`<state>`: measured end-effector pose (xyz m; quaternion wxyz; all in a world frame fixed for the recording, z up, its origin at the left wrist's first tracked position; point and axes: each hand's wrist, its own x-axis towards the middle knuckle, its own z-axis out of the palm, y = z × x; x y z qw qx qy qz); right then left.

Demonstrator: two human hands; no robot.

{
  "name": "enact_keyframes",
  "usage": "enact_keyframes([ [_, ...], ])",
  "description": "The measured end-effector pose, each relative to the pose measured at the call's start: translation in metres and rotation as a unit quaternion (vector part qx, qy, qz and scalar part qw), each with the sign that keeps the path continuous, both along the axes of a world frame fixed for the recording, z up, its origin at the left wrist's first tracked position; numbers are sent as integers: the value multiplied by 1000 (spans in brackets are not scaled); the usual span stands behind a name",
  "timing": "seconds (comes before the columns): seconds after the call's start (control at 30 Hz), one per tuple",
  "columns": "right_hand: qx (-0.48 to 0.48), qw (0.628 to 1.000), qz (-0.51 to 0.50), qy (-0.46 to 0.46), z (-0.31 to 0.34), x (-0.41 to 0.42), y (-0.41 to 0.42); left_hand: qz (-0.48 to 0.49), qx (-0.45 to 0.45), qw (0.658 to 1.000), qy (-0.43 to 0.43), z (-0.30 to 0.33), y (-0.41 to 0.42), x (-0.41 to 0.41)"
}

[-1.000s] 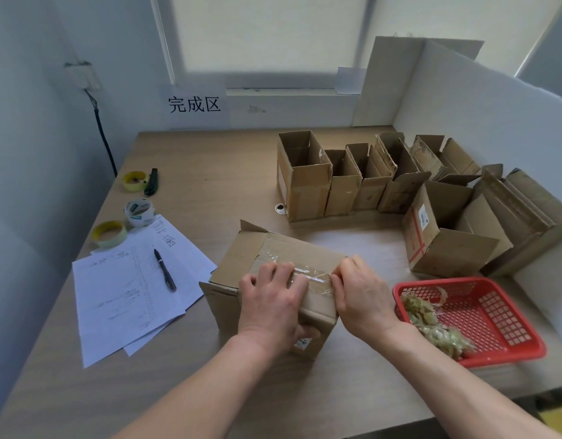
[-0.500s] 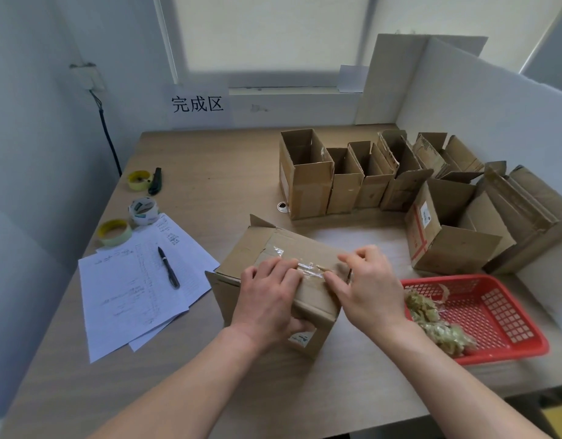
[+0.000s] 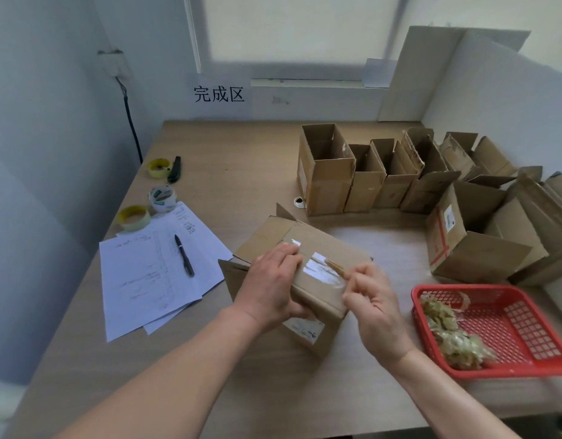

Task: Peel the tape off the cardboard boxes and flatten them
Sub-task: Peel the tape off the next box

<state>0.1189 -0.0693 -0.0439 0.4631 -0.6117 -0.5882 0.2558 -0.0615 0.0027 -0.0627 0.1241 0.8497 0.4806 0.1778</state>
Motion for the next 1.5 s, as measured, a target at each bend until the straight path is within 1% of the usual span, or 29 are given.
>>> enact_keyframes([
  [0.03, 4, 1000, 10, 11, 1, -2, -5, 1, -1, 1000, 2, 1, 3, 1],
  [0.1, -11, 1000, -14, -18, 1, 0, -8, -7, 5, 1000, 13, 1, 4, 6],
  [0.13, -23, 998, -46, -46, 3, 4, -5, -8, 9, 1000, 10, 1, 2, 8],
  [0.2, -50, 985, -99, -131, 8, 7, 8, -5, 15, 1000, -3, -1, -2, 11],
  [0.27, -88, 967, -114, -211, 11, 7, 23, 1, 20, 1000, -10, -4, -5, 11],
  [0.33, -127, 948, -111, -271, 14, 3, 34, 6, 24, 1000, -11, -5, -8, 10],
  [0.43, -156, 926, -115, -324, 11, -5, 43, 11, 23, 1000, -11, -4, -8, 10],
  [0.5, -135, 927, -130, -324, 8, -12, 44, 13, 20, 1000, -5, -5, -9, 9],
  [0.57, -111, 936, -140, -304, 5, -16, 40, 16, 15, 1000, -7, -5, -10, 7],
  [0.63, -96, 948, -122, -278, 2, -15, 35, 15, 11, 1000, -6, -3, -9, 8],
  [0.7, -91, 952, -94, -277, -1, -10, 30, 11, 9, 1000, 2, -1, -6, 9],
  [0.8, -83, 959, -99, -251, 3, -2, 29, 5, 11, 1000, 4, -1, -7, 13],
  [0.87, -103, 955, -109, -255, 8, -1, 33, 5, 10, 1000, 4, -1, -10, 13],
  [0.97, -133, 928, -106, -332, 9, -6, 42, 13, 12, 1000, 2, -2, -10, 11],
  [1.07, -124, 928, -131, -325, 8, -12, 44, 16, 6, 1000, 0, -1, -11, 10],
  [1.17, -109, 922, -150, -339, 2, -21, 41, 19, 6, 1000, -8, -3, -12, 8],
  [1.27, -95, 925, -159, -331, -2, -22, 39, 20, 4, 1000, -21, -4, -13, 7],
  [1.33, -102, 928, -156, -323, -2, -22, 39, 20, 6, 999, -28, -4, -12, 8],
  [1.5, -133, 947, -130, -264, 0, -19, 42, 15, 7, 1000, -18, -4, -11, 8],
])
